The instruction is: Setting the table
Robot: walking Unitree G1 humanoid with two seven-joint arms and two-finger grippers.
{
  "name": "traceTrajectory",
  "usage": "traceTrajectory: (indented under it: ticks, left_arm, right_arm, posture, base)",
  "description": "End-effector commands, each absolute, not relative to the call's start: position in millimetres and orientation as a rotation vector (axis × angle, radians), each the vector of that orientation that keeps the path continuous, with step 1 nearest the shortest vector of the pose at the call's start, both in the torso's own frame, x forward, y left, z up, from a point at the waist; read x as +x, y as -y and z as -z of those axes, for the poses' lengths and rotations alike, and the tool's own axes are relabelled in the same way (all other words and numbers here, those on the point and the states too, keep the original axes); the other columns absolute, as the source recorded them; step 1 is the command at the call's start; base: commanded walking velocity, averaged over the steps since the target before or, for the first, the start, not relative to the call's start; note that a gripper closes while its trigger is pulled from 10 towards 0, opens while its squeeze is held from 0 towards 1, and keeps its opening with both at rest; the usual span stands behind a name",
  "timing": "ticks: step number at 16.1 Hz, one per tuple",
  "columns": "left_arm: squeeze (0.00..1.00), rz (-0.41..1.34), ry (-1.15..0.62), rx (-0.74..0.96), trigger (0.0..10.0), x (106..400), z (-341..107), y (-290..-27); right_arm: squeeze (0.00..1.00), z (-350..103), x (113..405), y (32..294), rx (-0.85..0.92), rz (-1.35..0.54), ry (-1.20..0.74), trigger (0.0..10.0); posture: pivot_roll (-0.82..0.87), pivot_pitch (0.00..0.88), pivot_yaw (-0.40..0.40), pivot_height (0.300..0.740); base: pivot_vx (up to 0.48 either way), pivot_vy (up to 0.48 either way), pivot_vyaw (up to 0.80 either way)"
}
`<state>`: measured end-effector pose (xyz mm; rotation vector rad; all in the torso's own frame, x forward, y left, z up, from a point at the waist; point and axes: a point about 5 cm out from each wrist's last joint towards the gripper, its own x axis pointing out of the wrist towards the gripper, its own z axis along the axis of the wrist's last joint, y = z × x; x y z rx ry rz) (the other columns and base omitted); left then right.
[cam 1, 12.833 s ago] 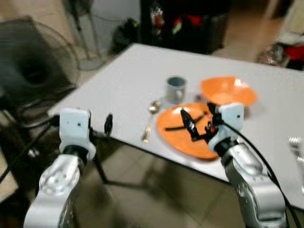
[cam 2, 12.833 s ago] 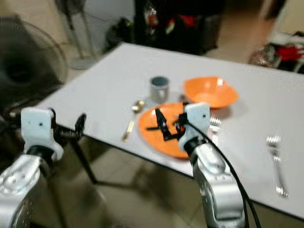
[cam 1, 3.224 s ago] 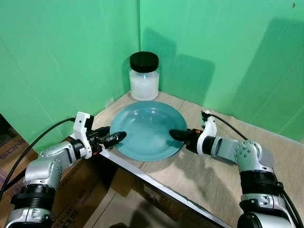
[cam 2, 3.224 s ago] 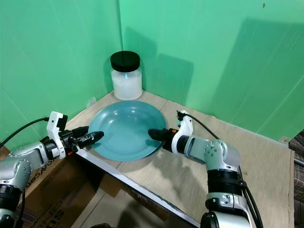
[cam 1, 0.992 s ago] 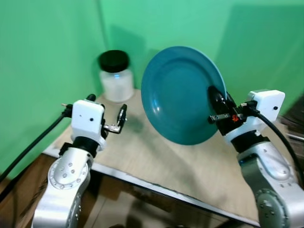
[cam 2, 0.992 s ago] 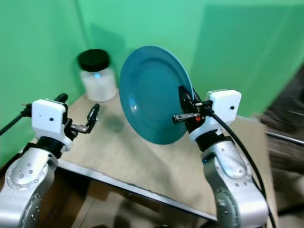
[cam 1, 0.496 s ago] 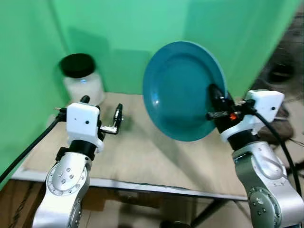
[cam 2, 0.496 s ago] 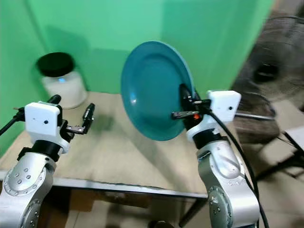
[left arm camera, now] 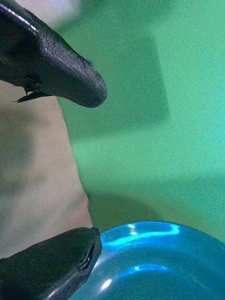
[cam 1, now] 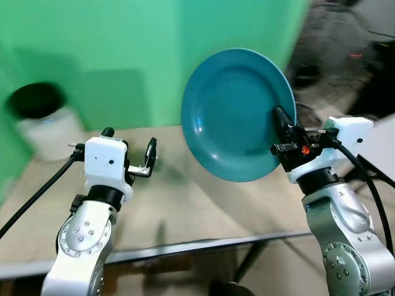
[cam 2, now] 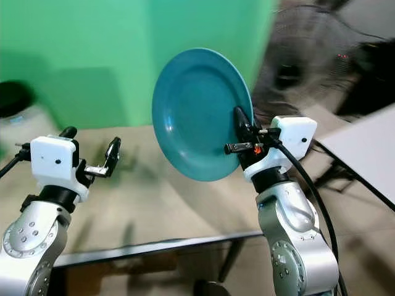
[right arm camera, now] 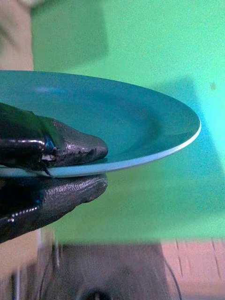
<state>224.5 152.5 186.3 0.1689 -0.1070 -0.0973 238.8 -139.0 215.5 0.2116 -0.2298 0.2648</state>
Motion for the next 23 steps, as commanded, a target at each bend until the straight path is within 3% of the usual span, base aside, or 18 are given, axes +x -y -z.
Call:
traceTrajectory:
  ticks: [1, 13, 19, 23]
  left_arm:
    - [0.00, 0.107, 0.116, 0.180, 10.0, 224.9, -186.6, -149.9]
    - [0.00, 0.067, 0.094, 0.104, 10.0, 228.0, -181.9, -151.5]
    - [0.00, 0.074, 0.087, 0.097, 10.0, 234.5, -181.8, -148.4]
    - [0.00, 0.083, 0.086, 0.107, 10.0, 237.0, -182.0, -148.6]
  right_arm:
    - [0.00, -222.5, 235.5, 139.8, 0.223, -0.272, 0.280, 10.0]
    - [0.00, -210.6, 240.8, 139.2, 0.180, -0.256, 0.183, 10.0]
    - [0.00, -207.7, 252.8, 139.8, 0.149, -0.214, 0.143, 10.0]
    - [0.00, -209.2, 258.1, 146.0, 0.166, -0.183, 0.139, 10.0]
  posture:
    - [-0.07, 0.000, -0.006, 0.740]
    - [-0.08, 0.000, -0.014, 0.740]
    - [-0.09, 0.000, -0.005, 0.740]
    - [-0.09, 0.000, -0.001, 0.740]
  base:
    - [0.000, 0.000, -0.80]
    - [0.000, 0.000, -0.80]
    - [0.000, -0.429, -0.79]
    - [0.000, -0.480, -0.12]
